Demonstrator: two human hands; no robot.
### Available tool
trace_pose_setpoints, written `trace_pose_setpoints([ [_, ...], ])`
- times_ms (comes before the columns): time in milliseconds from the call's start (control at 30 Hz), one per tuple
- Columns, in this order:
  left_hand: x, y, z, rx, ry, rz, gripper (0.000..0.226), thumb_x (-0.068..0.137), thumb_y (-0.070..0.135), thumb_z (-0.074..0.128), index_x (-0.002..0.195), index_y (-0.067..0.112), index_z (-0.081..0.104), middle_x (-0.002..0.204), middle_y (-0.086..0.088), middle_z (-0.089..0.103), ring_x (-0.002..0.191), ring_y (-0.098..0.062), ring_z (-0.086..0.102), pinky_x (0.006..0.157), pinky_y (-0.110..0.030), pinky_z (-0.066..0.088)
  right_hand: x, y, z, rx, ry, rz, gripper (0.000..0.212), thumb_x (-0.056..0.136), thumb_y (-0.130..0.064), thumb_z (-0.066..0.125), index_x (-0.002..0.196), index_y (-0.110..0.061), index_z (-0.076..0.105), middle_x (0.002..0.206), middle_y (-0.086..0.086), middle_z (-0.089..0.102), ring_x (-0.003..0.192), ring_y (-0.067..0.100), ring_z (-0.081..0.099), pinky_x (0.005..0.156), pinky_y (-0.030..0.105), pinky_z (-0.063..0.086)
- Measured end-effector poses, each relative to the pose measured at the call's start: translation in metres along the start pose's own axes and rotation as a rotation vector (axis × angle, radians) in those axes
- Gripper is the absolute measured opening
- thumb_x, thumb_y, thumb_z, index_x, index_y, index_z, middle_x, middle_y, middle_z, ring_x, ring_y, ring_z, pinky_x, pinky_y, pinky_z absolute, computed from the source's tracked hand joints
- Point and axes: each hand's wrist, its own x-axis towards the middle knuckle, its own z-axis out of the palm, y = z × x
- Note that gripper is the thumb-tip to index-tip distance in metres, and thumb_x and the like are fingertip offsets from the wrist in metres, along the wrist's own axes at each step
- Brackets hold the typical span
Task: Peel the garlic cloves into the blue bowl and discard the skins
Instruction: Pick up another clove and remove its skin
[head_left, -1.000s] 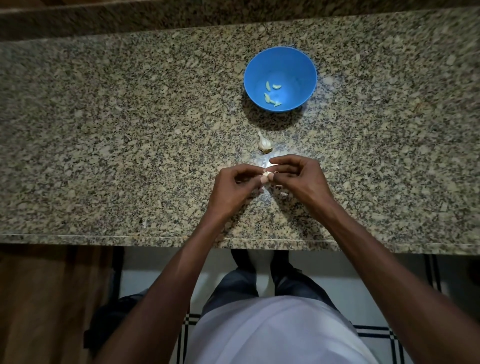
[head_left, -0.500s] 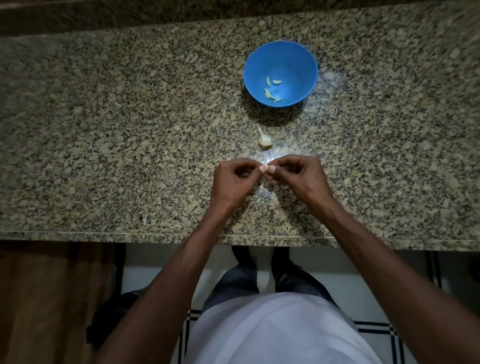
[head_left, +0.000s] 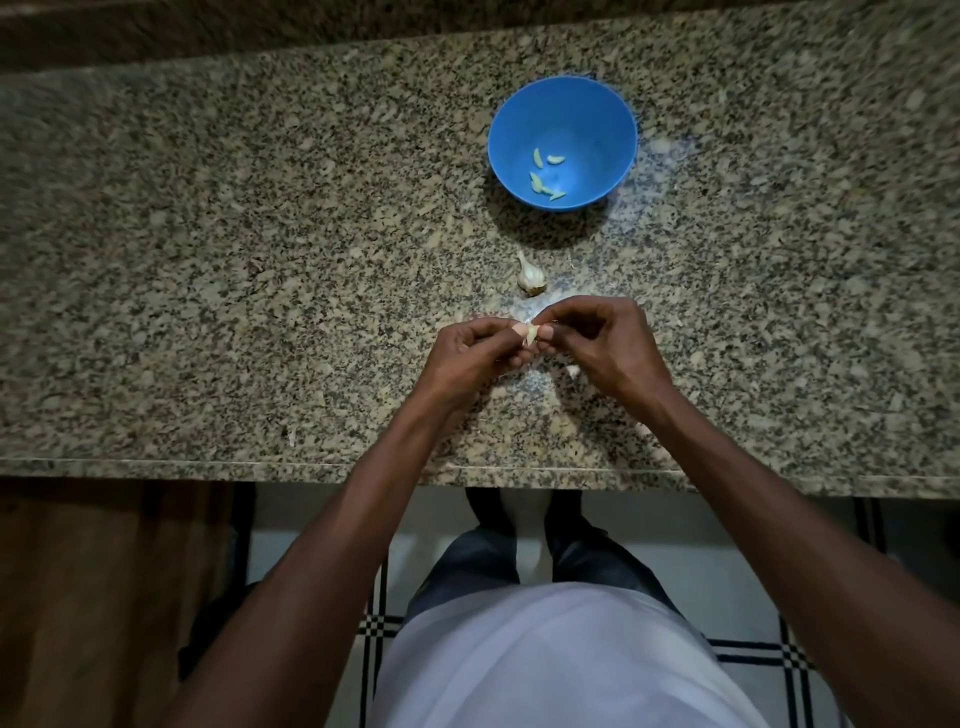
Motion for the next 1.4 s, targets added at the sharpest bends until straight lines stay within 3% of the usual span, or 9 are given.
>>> trace_pose_setpoints([
  [267, 0.000, 0.002, 0.006, 0.032, -0.019, 0.007, 0.026, 0.103, 0.017, 0.062, 0.118, -0.003, 0.068, 0.090, -0.009, 0.071, 0.079, -0.013, 0.065, 0.081, -0.026, 0.057, -0.001, 0.004, 0.004, 0.266, 0.000, 0.090, 0.020, 0.089, -0.005, 0.079, 0.110, -0.003, 0.078, 0.100, 0.011, 0.080, 0.094, 0.024, 0.077, 0.083, 0.037, 0.064],
  [467, -0.005, 0.005, 0.018, 0.236, 0.128, 0.163, 0.019, 0.103, 0.020, 0.063, 0.112, 0.004, 0.068, 0.096, -0.006, 0.073, 0.082, -0.007, 0.070, 0.073, -0.021, 0.057, -0.007, 0.000, 0.010, 0.555, 0.073, 0.247, 0.033, 0.084, -0.004, 0.083, 0.114, 0.000, 0.072, 0.101, 0.024, 0.077, 0.091, 0.031, 0.078, 0.083, 0.037, 0.064],
  [567, -0.005, 0.001, 0.020, 0.356, 0.183, 0.233, 0.013, 0.101, 0.024, 0.067, 0.108, 0.013, 0.068, 0.097, -0.002, 0.073, 0.091, -0.013, 0.071, 0.078, -0.031, 0.062, -0.011, 0.002, 0.009, 0.593, 0.012, 0.266, 0.037, 0.085, -0.009, 0.084, 0.120, -0.001, 0.073, 0.112, 0.017, 0.077, 0.106, 0.028, 0.076, 0.092, 0.038, 0.062],
  [733, -0.007, -0.002, 0.026, 0.445, 0.206, 0.277, 0.009, 0.101, 0.022, 0.065, 0.107, 0.015, 0.065, 0.097, 0.004, 0.071, 0.090, -0.007, 0.069, 0.079, -0.020, 0.058, -0.013, 0.002, 0.010, 0.498, -0.005, 0.226, 0.036, 0.088, -0.009, 0.081, 0.123, -0.005, 0.074, 0.113, 0.006, 0.079, 0.106, 0.019, 0.076, 0.086, 0.027, 0.061],
  [867, -0.004, -0.005, 0.024, 0.367, 0.195, 0.226, 0.012, 0.103, 0.023, 0.063, 0.109, 0.012, 0.066, 0.099, -0.002, 0.073, 0.093, -0.015, 0.072, 0.080, -0.027, 0.060, -0.012, 0.001, 0.011, 0.460, 0.020, 0.179, 0.029, 0.090, -0.004, 0.078, 0.118, -0.002, 0.076, 0.107, 0.008, 0.080, 0.101, 0.018, 0.077, 0.082, 0.022, 0.059],
  [1100, -0.007, -0.002, 0.026, 0.047, 0.184, 0.081, 0.016, 0.105, 0.017, 0.058, 0.113, 0.004, 0.065, 0.085, -0.001, 0.070, 0.068, 0.000, 0.065, 0.060, -0.013, 0.051, -0.011, -0.004, 0.011, 0.464, 0.026, 0.143, 0.022, 0.089, 0.002, 0.077, 0.110, 0.005, 0.074, 0.090, 0.011, 0.080, 0.082, 0.018, 0.079, 0.073, 0.021, 0.060],
  [1267, -0.007, -0.002, 0.025, -0.072, 0.163, 0.030, 0.024, 0.105, 0.015, 0.059, 0.119, -0.003, 0.064, 0.085, -0.003, 0.070, 0.072, -0.007, 0.065, 0.070, -0.018, 0.055, -0.012, -0.004, 0.008, 0.523, 0.007, 0.183, 0.025, 0.088, 0.001, 0.077, 0.113, 0.005, 0.074, 0.096, 0.015, 0.080, 0.090, 0.024, 0.079, 0.079, 0.025, 0.061],
  [1400, -0.007, -0.003, 0.024, -0.058, 0.217, 0.054, 0.022, 0.101, 0.016, 0.067, 0.118, 0.002, 0.066, 0.099, -0.012, 0.074, 0.080, -0.011, 0.070, 0.076, -0.022, 0.058, -0.013, -0.003, 0.007, 0.484, -0.016, 0.183, 0.025, 0.089, -0.003, 0.079, 0.113, 0.002, 0.076, 0.099, 0.014, 0.080, 0.096, 0.025, 0.078, 0.082, 0.026, 0.061],
])
